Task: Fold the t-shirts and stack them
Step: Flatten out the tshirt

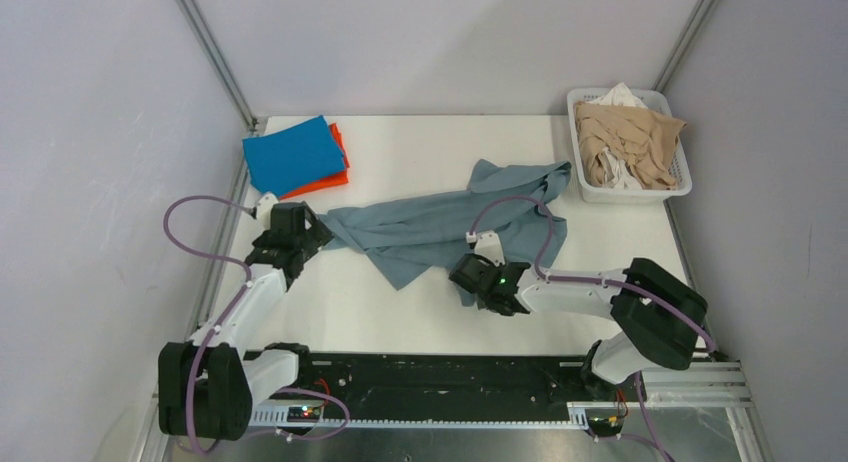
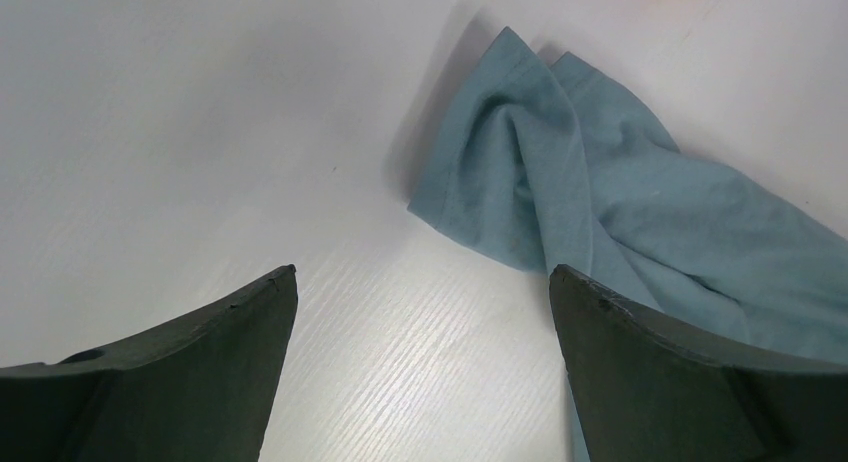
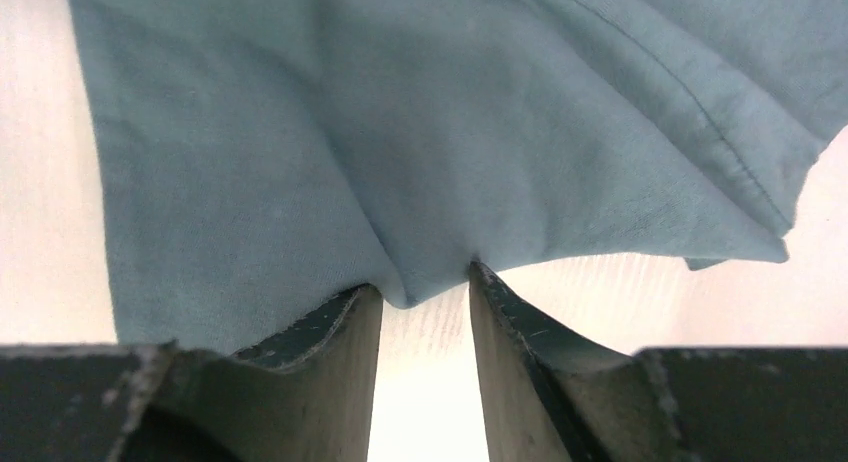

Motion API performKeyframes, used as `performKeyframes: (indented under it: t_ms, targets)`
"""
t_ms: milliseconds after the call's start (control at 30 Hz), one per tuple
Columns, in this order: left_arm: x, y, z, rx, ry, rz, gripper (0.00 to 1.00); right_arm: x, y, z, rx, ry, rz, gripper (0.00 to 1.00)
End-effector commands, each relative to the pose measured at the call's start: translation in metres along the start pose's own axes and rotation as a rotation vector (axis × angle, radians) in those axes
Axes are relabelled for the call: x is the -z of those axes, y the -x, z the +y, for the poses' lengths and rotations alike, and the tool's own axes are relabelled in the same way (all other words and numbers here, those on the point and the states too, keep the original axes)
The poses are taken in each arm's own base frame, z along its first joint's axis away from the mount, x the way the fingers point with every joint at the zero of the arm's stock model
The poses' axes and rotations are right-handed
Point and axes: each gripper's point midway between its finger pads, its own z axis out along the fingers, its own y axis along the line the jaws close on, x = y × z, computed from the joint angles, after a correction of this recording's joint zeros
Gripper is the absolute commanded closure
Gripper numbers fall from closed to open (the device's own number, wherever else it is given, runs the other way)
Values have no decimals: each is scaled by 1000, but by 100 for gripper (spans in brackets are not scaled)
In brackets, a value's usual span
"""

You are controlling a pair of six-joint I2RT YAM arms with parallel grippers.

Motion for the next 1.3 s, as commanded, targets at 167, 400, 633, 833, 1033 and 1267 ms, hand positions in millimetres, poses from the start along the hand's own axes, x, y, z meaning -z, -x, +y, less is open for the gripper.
performKeyframes:
  t_ms: [167,400,633,833,1033,1267]
  targets:
    - [-6,29,-27,7,-60,-40,0,-15,-18,-11,44,152,128,59]
    - [-8,36,-32,6,-63,-51,0,-27,-18,-8,21,225,199,67]
    - [-17,37,-30,-8,-42,-42,0,-29,-8,-18,15,168,199,98]
    - [-28,28,-30,-19,-31,2,0,4,7,-52,-93,77,140,100]
    - [-45,30,-54,-6,-68,64,0,24,11,-90,-128,-8,109,100]
    - [-52,2,-66,-11,-131,189,4,24,15,-103,-184,-13,103,100]
